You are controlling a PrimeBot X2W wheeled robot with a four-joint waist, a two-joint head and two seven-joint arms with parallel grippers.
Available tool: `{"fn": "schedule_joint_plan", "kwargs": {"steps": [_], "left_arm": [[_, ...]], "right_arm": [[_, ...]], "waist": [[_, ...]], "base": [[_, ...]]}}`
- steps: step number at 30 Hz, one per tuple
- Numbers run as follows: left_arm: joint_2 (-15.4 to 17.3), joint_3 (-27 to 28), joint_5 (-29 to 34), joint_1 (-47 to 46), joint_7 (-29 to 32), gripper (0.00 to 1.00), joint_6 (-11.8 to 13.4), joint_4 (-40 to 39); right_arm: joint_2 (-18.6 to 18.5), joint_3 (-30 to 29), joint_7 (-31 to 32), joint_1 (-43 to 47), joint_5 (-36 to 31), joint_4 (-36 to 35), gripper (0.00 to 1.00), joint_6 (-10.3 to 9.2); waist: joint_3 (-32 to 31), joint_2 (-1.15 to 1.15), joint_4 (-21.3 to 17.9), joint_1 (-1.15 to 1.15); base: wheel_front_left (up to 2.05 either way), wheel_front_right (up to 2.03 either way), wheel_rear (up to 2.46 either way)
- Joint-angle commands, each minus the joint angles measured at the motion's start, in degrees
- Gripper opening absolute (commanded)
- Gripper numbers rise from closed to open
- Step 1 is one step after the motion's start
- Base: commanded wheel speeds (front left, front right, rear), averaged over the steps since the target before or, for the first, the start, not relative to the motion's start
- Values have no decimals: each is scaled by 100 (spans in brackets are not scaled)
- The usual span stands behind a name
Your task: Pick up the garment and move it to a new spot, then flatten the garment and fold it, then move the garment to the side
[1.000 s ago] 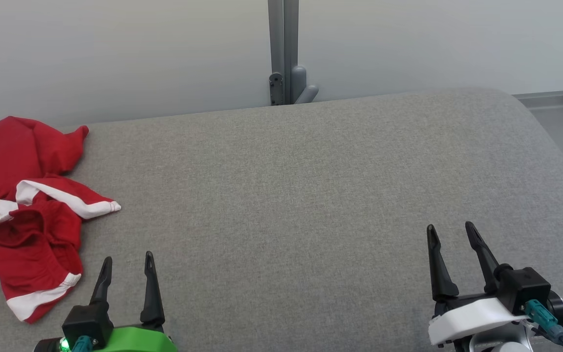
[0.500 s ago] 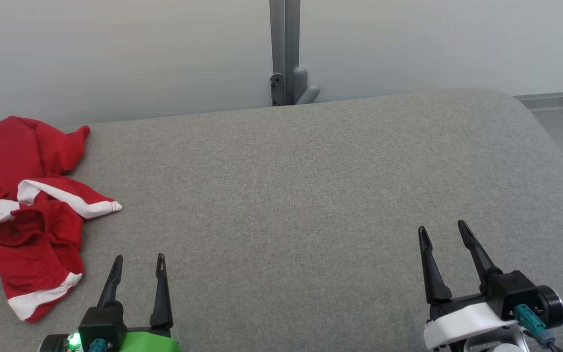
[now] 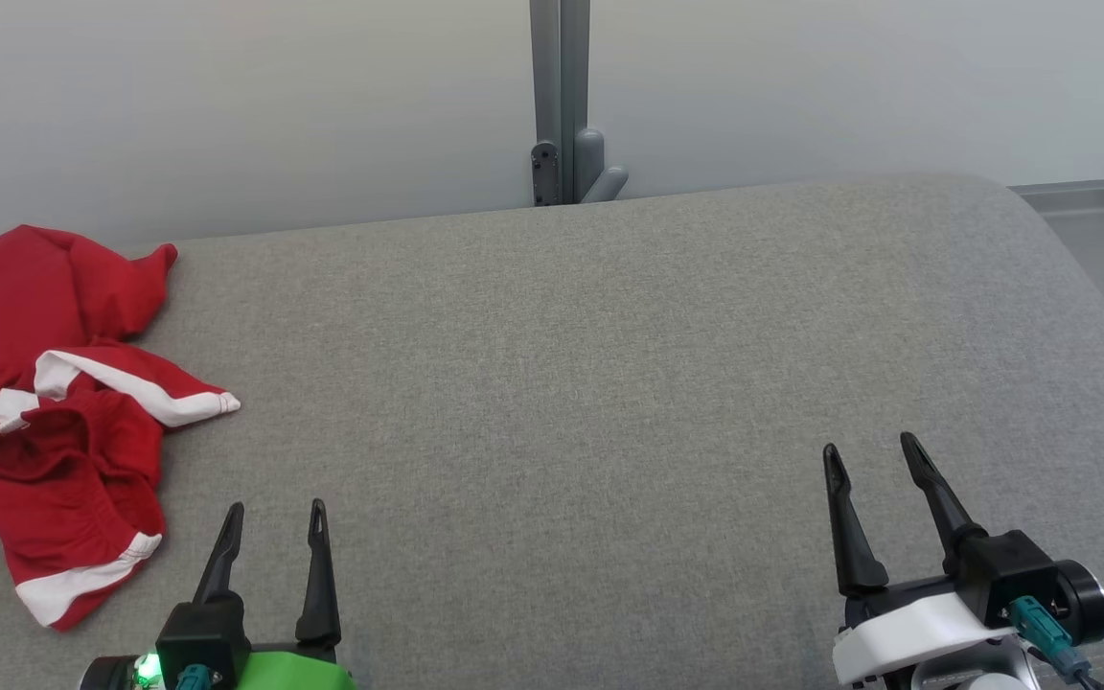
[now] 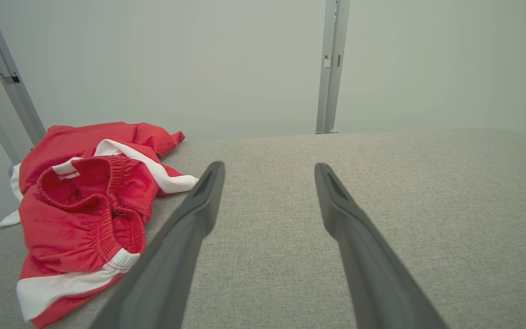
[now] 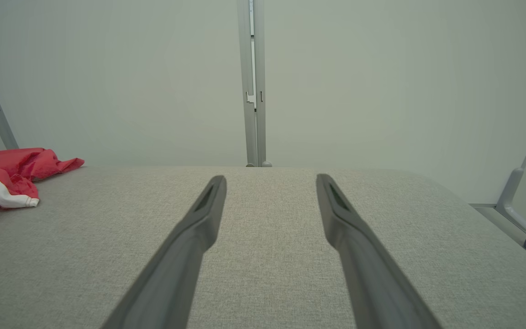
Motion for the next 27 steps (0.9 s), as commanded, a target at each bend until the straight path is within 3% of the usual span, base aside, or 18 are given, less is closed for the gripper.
{"fn": "schedule_joint_plan", "kwargs": {"steps": [1,15,20,27], "left_arm": [[39,3,-17,41,-6,100,-7,13],[39,-26,29,-43,-6,100,-24,39],[39,-58,61,-116,-7,100,-13,42],[51,4,109,-173,-6,100,-35,24]], "right_arm": [[-20,-10,-22,25,1,6,100,0],[-19,-82,-22,46,45,-35,100,0],[-19,-156,-22,94,80,-55,100,0],[-19,-210,-22,102,157,-66,100,0]], "waist": [[1,0,1,0],[21,0,154,0],[21,0,547,0],[61,0,1474,0]], "base": [[0,0,0],[0,0,0],[0,0,0],[0,0,0]]}}
